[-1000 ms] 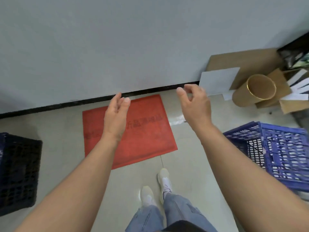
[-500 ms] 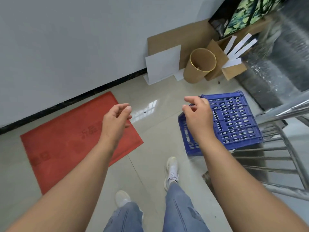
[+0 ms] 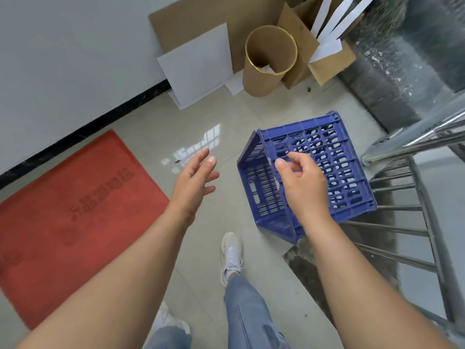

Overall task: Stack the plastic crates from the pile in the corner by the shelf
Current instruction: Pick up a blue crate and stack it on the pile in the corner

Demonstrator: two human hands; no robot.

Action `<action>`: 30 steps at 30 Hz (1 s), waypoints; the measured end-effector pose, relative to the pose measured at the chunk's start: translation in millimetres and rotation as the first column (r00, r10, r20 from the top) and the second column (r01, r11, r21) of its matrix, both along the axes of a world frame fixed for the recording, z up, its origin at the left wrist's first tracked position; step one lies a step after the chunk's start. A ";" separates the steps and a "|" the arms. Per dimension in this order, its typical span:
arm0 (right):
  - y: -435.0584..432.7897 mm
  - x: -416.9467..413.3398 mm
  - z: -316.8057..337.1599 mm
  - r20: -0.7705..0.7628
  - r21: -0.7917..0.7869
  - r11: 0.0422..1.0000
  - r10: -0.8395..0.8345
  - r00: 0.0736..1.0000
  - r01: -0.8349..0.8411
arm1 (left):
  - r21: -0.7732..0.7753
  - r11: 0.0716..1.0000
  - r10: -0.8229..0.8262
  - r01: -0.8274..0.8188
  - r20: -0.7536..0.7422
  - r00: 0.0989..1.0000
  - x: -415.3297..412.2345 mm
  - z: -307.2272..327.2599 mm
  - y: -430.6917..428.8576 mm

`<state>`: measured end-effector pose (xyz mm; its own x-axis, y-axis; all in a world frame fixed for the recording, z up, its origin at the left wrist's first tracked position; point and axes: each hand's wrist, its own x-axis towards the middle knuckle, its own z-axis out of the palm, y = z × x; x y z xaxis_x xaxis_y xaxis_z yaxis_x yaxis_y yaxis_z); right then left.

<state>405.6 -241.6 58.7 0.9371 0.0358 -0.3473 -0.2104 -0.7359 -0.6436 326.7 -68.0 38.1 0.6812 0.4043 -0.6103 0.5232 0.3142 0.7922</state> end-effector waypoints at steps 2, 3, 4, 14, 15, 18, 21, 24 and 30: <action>-8.5 13.1 -17.4 -0.061 -0.033 0.999 -0.034 0.998 0.032 | -0.005 1.000 0.008 -0.008 -0.026 1.000 13.1 -17.4 -5.1; -11.4 17.9 -26.4 -0.088 -0.052 0.998 -0.042 0.995 0.037 | -0.006 1.000 0.013 -0.014 -0.041 0.999 17.6 -25.9 -5.7; -12.7 21.6 -35.2 -0.110 -0.071 0.997 -0.042 0.993 0.034 | -0.006 1.000 0.019 -0.020 -0.053 0.998 21.3 -33.7 -5.8; -3.4 43.1 -103.9 -0.224 -0.334 0.942 -0.066 0.972 -0.013 | -0.036 0.999 0.034 -0.040 -0.155 0.987 37.3 -102.7 2.4; -4.3 44.0 -108.4 -0.238 -0.377 0.926 -0.072 0.969 -0.023 | -0.040 0.998 0.031 -0.038 -0.158 0.987 39.3 -108.5 2.3; -5.9 42.9 -123.9 -0.305 -0.475 0.877 -0.085 0.949 -0.074 | -0.044 0.999 0.016 -0.023 -0.166 0.986 44.3 -126.0 0.9; -3.9 37.9 -142.9 -0.352 -0.484 0.868 -0.080 0.933 -0.109 | -0.047 0.999 0.009 -0.018 -0.175 0.985 47.0 -148.3 2.7; -0.7 30.2 -163.3 -0.312 -0.474 0.876 -0.075 0.947 -0.086 | -0.043 0.999 0.001 -0.009 -0.184 0.983 46.1 -174.8 6.5; 4.4 18.5 -190.4 -0.082 -0.513 0.857 -0.111 0.990 0.053 | -0.044 0.999 -0.022 0.012 -0.215 0.976 37.2 -230.0 7.0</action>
